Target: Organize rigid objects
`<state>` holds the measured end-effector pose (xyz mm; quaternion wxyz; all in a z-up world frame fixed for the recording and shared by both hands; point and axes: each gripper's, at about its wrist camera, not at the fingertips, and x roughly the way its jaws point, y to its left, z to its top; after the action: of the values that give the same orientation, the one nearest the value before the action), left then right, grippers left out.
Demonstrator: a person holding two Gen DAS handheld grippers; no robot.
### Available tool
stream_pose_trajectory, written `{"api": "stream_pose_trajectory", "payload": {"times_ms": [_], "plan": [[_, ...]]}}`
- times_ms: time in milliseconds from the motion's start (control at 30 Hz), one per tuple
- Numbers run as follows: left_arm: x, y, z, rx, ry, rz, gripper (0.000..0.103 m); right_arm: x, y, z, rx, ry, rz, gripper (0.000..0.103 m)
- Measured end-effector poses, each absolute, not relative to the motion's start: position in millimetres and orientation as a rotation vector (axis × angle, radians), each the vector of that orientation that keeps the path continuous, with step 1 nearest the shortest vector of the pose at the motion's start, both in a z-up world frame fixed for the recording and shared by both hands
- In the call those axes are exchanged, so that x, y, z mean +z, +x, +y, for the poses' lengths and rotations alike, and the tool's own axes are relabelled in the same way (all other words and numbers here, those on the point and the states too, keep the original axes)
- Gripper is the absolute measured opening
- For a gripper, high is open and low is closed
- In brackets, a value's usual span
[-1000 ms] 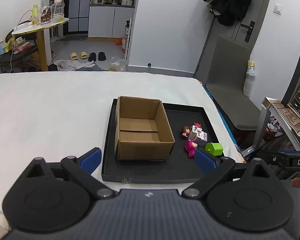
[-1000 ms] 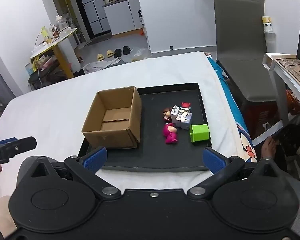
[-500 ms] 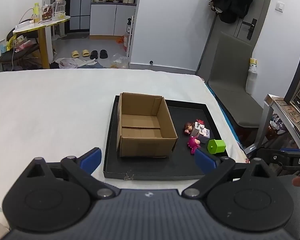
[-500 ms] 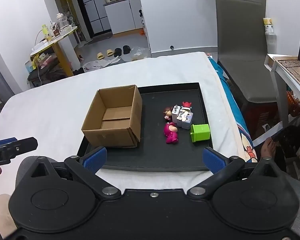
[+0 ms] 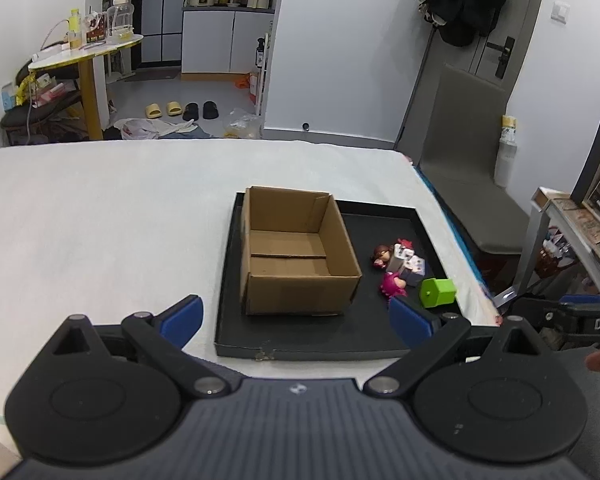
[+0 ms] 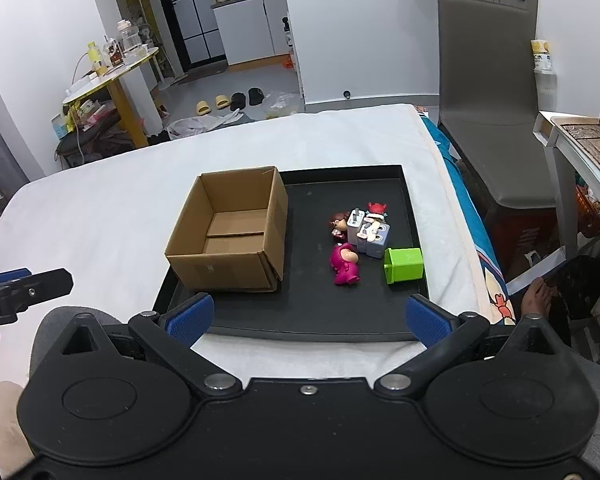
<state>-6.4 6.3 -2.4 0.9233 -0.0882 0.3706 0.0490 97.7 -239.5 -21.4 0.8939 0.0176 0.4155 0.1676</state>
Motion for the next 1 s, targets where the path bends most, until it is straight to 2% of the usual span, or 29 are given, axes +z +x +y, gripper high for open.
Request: {"api": "stream_pose_trajectory", "payload": {"times_ms": [1000], "plan": [[-2.5, -7.5, 8.6, 0.089, -0.188, 0.761, 0.099, -24.3, 97.6, -240.5, 0.352, 0.057, 0.870, 0.103]]}}
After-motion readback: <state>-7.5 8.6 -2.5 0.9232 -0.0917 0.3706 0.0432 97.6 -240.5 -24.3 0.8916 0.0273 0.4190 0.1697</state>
